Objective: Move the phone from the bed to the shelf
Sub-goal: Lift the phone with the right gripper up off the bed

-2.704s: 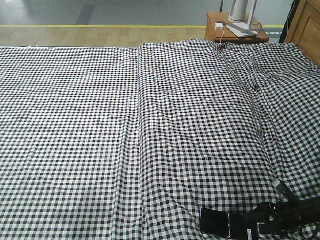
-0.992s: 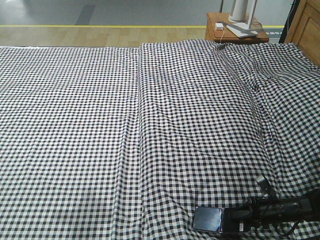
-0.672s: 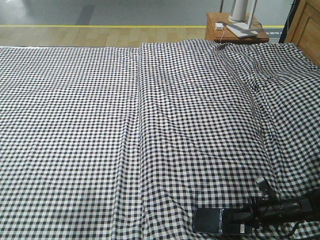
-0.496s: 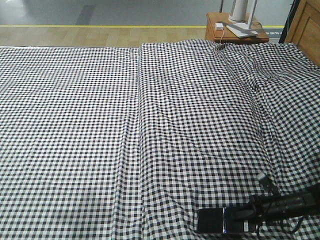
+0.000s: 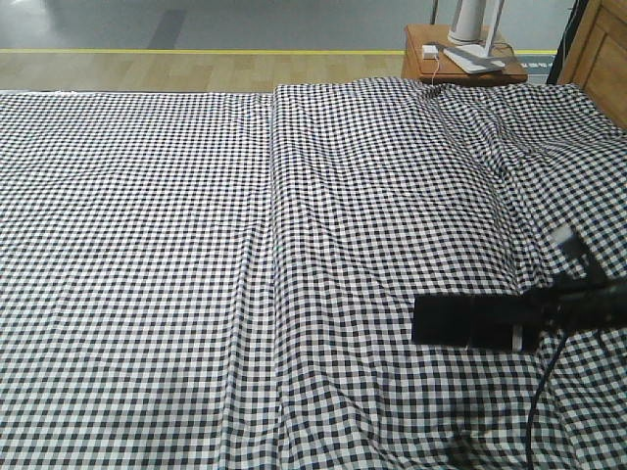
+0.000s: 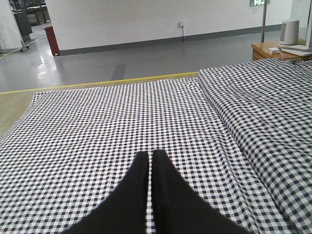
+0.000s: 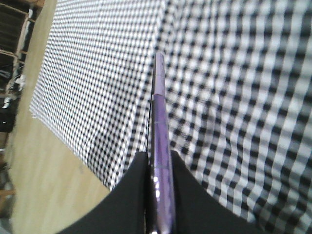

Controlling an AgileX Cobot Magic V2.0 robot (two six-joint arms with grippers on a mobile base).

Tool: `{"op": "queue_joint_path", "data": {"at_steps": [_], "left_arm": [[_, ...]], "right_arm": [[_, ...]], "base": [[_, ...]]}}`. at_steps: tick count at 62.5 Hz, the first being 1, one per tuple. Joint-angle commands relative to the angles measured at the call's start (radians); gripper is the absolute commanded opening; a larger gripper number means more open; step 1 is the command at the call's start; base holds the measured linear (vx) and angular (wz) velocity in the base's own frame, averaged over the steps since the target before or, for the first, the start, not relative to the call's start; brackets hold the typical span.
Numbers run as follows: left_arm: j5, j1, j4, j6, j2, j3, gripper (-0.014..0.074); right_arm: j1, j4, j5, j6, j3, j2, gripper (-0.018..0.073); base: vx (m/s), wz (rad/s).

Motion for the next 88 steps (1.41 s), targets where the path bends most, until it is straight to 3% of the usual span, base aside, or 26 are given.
{"op": "queue_joint_path", "data": {"at_steps": [1,31,45,65,78,88], "left_arm": [[-0.072,-0.004,-0.009,-0.006,-0.013,-0.021,0.0001],[-0.072,-0.004,-0.009,-0.006,-0.013,-0.021,0.0001],[-0.072,-0.004,-0.009,-0.006,-0.013,-0.021,0.0001],[-0.072,-0.004,-0.009,-0.006,-0.013,-0.021,0.0001],[-0.072,-0.004,-0.009,-0.006,-0.013,-0.021,0.0001],[-0.072,-0.004,-0.009,-0.006,-0.013,-0.021,0.0001]], "right_arm": [[0.003,0.052,0.156,0.022,0.002,-0.175,-0.0003],[0.026,0.078,0.155,0.129,0.003,-0.644,-0.0003],[0.248,0.078,0.155,0.120,0.003,-0.696,-0.0003],[0.540,0.078,0.155,0.189,0.003,-0.750,-0.0002],[0.672,0.078,0.155,0.216,0.003,-0.809,-0.0002],[0.709,0.078,0.155,0.218,0.003,-0.860,-0.0002]], "base": [[0.00,0.00],[0.00,0.00],[0.00,0.00],[0.00,0.00],[0.00,0.00],[0.00,0.00]]}}
